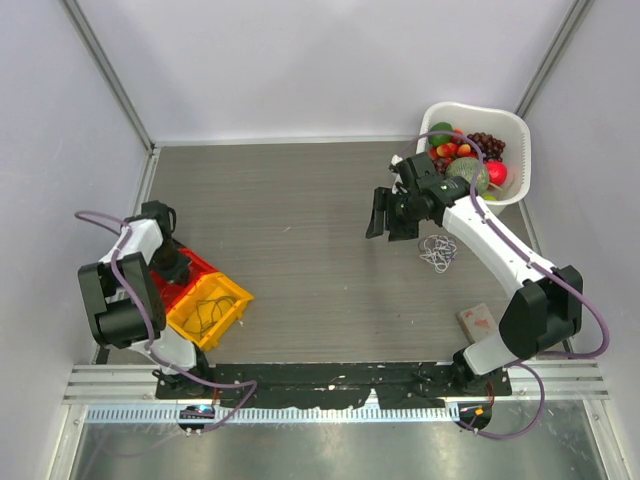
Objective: Untangle the cables
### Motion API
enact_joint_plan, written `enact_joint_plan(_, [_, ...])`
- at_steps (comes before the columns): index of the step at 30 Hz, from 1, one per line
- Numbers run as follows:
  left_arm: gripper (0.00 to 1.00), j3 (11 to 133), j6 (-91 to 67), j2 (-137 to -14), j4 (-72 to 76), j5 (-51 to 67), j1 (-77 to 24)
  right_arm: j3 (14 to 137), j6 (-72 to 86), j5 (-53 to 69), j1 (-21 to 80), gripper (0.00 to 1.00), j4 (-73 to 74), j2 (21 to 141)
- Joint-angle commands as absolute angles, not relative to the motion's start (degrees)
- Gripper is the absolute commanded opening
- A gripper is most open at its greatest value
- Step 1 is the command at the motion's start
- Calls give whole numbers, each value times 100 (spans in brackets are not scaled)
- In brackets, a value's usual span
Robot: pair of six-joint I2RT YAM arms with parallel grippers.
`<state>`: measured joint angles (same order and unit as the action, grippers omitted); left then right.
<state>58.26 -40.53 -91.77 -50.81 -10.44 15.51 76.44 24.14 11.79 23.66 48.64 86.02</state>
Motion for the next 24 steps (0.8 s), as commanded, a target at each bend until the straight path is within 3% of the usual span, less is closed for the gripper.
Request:
enact_joint_plan(1, [0, 5450, -4447, -8571, -4781, -1264, 1582, 8007, 2514, 1266, 2443, 62, 4843, 8648])
enact_joint_plan(9, [0, 5211, -4623, -8086, -4772, -1573, 1582, 8051, 2505, 1301, 2479, 62, 4825, 8719])
enact_joint_plan(17, [51, 5475, -4526, -7533, -5080, -1705, 1582, 8042, 2443, 1310, 2496, 62, 4834, 8710])
enact_joint_plan(24, [75, 5590, -4176, -7076, -5291, -1179, 1573, 8051, 2426, 1336, 2505, 62, 4781, 8728])
